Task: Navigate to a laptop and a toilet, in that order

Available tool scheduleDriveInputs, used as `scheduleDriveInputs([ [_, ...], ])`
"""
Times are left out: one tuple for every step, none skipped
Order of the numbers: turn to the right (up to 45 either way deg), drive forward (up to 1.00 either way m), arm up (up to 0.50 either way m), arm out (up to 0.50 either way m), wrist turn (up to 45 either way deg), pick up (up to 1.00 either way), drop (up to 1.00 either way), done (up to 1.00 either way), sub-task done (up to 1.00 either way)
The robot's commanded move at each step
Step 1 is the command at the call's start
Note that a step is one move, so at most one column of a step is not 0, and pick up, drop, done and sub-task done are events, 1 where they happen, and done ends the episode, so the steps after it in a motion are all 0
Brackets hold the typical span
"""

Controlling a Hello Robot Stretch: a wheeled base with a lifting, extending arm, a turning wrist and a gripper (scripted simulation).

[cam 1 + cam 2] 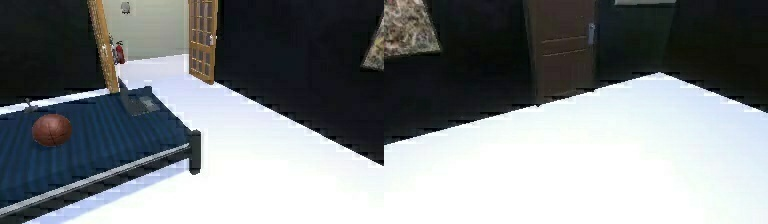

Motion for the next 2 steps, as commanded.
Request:
scheduleDriveInputs([
  [0.0, 0.75, 0.0, 0.0, 0.0, 0.0, 0.0, 0.0, 0.0],
  [-24.0, 0.0, 0.0, 0.0, 0.0, 0.0, 0.0, 0.0, 0.0],
])
